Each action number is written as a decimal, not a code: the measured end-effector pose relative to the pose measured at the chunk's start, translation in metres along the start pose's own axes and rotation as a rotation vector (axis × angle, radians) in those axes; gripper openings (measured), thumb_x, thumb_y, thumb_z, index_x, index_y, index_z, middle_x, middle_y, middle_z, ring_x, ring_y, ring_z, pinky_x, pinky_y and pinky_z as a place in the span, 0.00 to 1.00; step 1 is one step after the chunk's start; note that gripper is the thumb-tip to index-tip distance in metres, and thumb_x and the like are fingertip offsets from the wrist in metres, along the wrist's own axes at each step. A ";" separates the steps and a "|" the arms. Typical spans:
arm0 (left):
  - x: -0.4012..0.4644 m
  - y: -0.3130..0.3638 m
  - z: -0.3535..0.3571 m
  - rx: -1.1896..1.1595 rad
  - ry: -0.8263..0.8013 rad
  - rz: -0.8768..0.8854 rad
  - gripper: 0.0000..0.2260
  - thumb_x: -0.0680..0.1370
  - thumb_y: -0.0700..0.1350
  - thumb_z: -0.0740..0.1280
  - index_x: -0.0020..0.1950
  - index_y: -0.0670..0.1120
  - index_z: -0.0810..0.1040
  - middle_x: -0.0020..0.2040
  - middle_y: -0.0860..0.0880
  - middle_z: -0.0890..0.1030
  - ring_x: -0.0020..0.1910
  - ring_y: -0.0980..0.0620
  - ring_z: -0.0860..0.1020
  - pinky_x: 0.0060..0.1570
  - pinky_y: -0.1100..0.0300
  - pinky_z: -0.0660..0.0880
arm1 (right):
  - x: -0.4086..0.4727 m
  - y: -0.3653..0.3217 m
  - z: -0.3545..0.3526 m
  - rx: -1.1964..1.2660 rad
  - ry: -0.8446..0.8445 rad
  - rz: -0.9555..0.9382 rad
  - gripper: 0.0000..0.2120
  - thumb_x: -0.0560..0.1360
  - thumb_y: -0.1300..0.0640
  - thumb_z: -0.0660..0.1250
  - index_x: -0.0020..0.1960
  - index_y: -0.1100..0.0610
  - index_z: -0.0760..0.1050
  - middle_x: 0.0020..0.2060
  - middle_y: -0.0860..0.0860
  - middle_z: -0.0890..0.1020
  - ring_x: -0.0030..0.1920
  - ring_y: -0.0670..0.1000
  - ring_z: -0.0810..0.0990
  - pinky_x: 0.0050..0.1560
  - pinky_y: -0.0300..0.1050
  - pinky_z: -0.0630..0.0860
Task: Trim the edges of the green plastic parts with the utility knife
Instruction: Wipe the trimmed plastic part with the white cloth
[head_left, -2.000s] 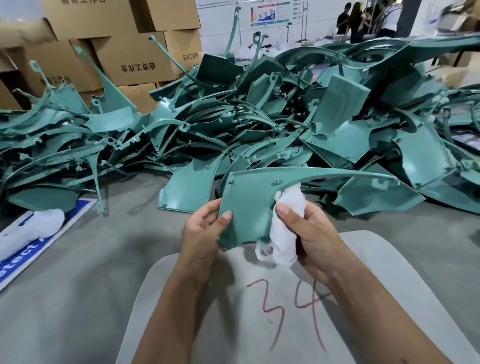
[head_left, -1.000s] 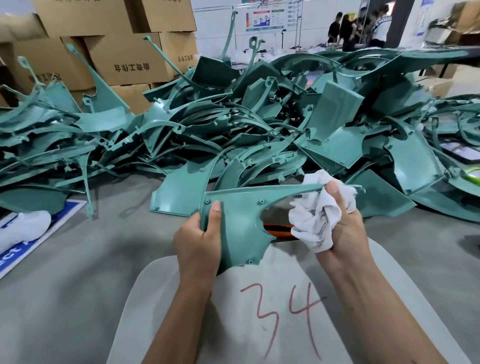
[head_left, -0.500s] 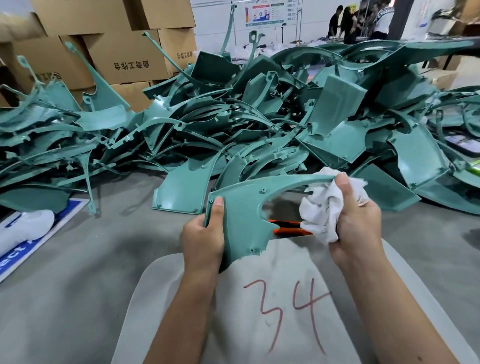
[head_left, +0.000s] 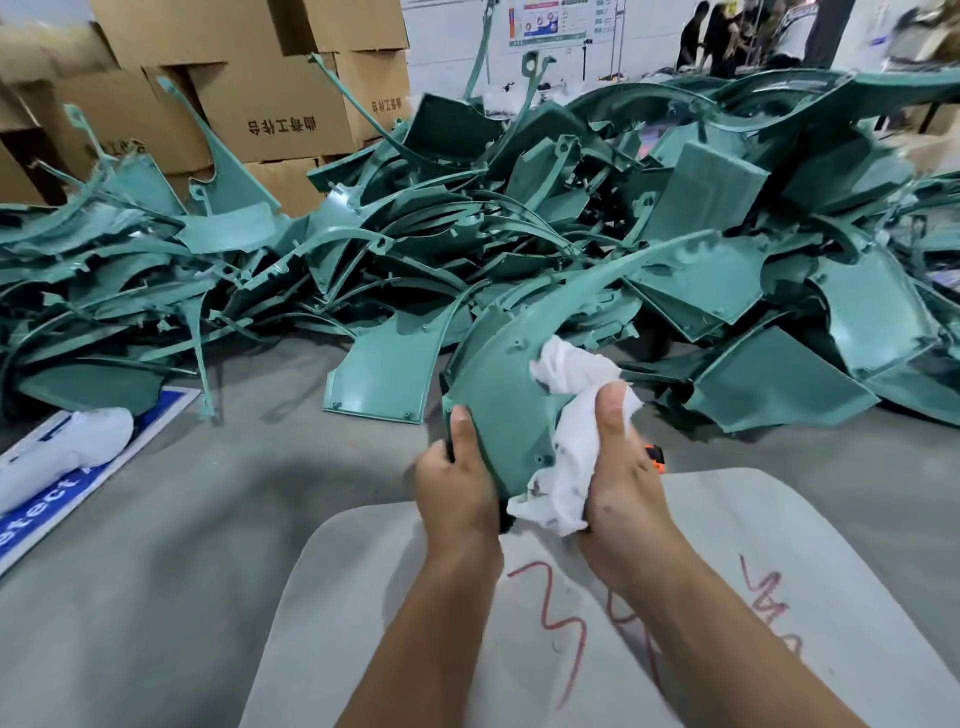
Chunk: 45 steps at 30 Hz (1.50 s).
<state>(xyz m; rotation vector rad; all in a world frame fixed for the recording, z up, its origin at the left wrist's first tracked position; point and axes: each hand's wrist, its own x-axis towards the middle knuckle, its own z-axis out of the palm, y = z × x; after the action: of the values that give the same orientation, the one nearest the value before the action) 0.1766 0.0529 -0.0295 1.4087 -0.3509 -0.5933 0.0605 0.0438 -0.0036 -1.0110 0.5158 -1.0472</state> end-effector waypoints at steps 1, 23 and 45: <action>0.001 -0.002 0.000 0.013 0.058 0.068 0.23 0.81 0.61 0.63 0.44 0.43 0.83 0.43 0.45 0.87 0.47 0.40 0.85 0.50 0.42 0.82 | -0.003 0.004 0.001 -0.048 -0.063 -0.020 0.30 0.69 0.22 0.67 0.61 0.40 0.81 0.39 0.56 0.85 0.40 0.61 0.87 0.38 0.54 0.86; 0.015 0.019 -0.041 0.446 -0.097 0.727 0.20 0.76 0.63 0.65 0.37 0.48 0.69 0.30 0.55 0.75 0.29 0.56 0.69 0.30 0.64 0.66 | 0.014 -0.021 -0.040 -0.533 -0.316 -0.018 0.20 0.85 0.56 0.66 0.34 0.51 0.73 0.25 0.51 0.73 0.28 0.52 0.68 0.33 0.49 0.65; -0.016 0.039 -0.093 0.125 0.197 0.565 0.19 0.80 0.54 0.62 0.35 0.45 0.66 0.28 0.59 0.69 0.28 0.59 0.64 0.28 0.60 0.63 | -0.008 -0.092 -0.099 -1.466 0.143 0.118 0.24 0.74 0.37 0.74 0.58 0.52 0.72 0.46 0.49 0.82 0.44 0.53 0.81 0.43 0.52 0.79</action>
<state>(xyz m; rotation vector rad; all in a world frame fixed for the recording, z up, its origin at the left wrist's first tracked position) 0.2229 0.1396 -0.0031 1.3908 -0.6064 0.0292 -0.0615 -0.0043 0.0293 -2.1207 1.5359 -0.5084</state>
